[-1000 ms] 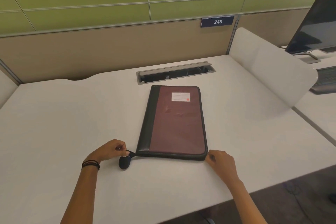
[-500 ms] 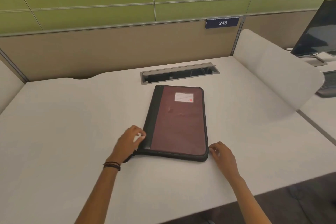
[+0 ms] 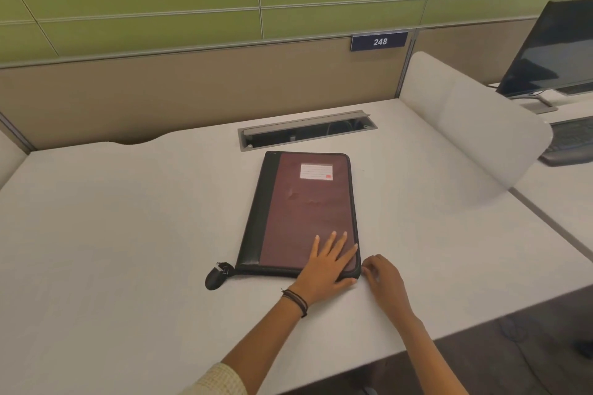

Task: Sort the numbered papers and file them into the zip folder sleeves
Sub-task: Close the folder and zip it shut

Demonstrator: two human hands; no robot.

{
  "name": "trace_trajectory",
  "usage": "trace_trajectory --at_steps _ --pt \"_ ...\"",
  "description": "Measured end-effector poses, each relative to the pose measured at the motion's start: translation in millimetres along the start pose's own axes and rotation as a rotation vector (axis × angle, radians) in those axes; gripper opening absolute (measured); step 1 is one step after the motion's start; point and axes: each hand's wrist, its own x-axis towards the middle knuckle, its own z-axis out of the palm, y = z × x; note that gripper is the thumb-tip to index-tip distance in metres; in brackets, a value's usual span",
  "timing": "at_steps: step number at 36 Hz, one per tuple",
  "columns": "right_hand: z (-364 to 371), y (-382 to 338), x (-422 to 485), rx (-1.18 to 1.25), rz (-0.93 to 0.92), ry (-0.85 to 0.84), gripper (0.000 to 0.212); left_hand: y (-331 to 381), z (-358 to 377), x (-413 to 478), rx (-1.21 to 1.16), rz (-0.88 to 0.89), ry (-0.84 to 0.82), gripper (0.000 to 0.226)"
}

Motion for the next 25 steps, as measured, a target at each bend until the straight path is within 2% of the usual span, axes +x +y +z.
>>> trace_trajectory --at_steps 5,10,14,16,19,25 --pt "1.2 -1.0 -5.9 0.012 -0.003 0.009 0.018 14.4 7.4 10.6 -0.084 -0.103 0.124 0.073" --pt "2.3 -5.0 -5.4 -0.031 0.042 -0.002 0.019 12.3 9.5 12.9 -0.073 -0.131 0.123 0.067" --pt "3.7 -12.9 -9.4 -0.126 0.016 -0.039 0.02 6.4 6.0 5.3 -0.048 -0.085 0.118 0.065" --pt "5.0 -15.7 -12.4 -0.177 -0.011 -0.027 0.021 2.1 4.7 -1.2 -0.046 -0.042 0.115 0.073" --pt "11.0 -18.2 -16.0 -0.247 -0.076 0.038 0.031 -5.3 4.6 -10.2 -0.039 0.008 0.114 0.079" --pt "20.1 -25.4 -12.5 -0.432 -0.182 0.068 0.048 -21.1 2.3 -30.7 0.061 0.069 0.061 0.071"
